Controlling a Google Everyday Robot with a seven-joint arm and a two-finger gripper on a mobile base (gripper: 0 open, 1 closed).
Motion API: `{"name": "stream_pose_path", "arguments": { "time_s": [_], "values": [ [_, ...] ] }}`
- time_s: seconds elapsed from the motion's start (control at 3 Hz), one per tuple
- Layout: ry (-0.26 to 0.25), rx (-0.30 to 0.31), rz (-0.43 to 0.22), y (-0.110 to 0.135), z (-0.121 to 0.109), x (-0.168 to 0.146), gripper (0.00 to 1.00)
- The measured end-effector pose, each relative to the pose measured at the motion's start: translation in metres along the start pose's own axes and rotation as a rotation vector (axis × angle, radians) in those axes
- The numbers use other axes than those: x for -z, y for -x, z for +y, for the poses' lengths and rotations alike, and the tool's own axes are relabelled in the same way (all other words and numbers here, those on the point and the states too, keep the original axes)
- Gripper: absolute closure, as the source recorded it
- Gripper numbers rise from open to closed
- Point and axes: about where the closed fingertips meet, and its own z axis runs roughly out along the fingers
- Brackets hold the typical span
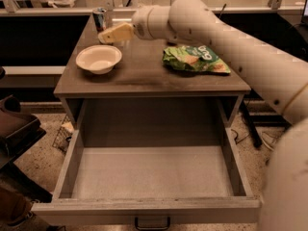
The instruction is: Place redbull can into top drawer
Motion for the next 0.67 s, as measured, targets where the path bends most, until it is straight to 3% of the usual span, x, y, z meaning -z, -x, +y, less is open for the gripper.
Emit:
{"name": "stream_pose_path", "arguments": {
  "time_s": [0.33,0.67],
  "values": [
    [0.015,0.024,-0.005,0.014,-0.032,-0.051,0.0],
    [0.028,0.033,-0.011,0.023,-0.046,-0.076,0.0]
  ]
}}
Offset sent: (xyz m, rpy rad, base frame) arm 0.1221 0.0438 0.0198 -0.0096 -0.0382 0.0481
